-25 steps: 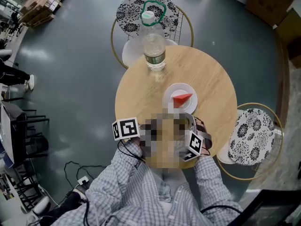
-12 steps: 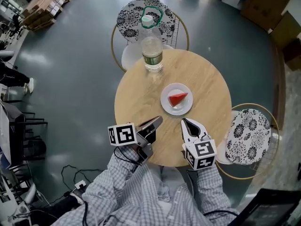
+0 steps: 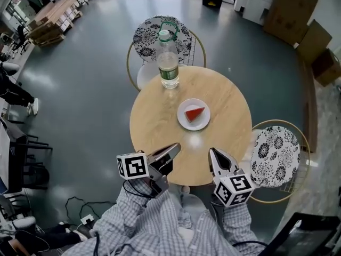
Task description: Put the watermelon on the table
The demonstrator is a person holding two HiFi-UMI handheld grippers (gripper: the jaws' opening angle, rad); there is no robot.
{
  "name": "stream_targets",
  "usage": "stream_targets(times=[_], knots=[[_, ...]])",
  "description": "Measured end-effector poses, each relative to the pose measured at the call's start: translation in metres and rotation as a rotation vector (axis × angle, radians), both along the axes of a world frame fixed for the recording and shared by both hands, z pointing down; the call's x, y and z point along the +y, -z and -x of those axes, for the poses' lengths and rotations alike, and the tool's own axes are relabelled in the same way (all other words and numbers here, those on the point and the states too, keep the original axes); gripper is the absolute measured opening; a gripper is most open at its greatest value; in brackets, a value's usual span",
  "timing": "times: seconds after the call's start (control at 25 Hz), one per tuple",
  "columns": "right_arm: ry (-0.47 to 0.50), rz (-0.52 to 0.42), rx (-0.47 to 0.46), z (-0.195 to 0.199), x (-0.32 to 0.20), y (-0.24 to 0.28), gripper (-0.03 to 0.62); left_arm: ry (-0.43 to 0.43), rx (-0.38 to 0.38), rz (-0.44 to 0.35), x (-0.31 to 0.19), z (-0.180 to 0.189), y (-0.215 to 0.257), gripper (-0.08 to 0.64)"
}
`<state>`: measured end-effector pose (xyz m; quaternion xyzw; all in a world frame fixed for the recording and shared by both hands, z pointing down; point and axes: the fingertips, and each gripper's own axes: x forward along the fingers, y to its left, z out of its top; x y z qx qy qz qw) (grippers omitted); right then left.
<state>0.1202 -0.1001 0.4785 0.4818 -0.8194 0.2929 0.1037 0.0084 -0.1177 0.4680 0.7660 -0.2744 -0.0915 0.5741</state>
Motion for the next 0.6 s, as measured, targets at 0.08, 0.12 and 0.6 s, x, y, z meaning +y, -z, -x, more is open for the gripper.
stream_targets(times=[0.08, 0.12, 0.6], knots=[[-0.024, -0.014, -0.021, -0.007, 0.011, 0.009, 0.008, 0.002, 0.012, -0.014, 0.011, -0.002, 0.009, 0.008], [-0.032, -0.023, -0.028, -0.010, 0.016, 0.013, 0.008, 0.004, 0.015, -0.020, 0.016, -0.003, 0.013, 0.008], [-0.056, -0.107, -0.093, -0.018, 0.075, 0.053, 0.008, -0.013, 0.018, -0.115, 0.078, -0.023, 0.054, 0.007]])
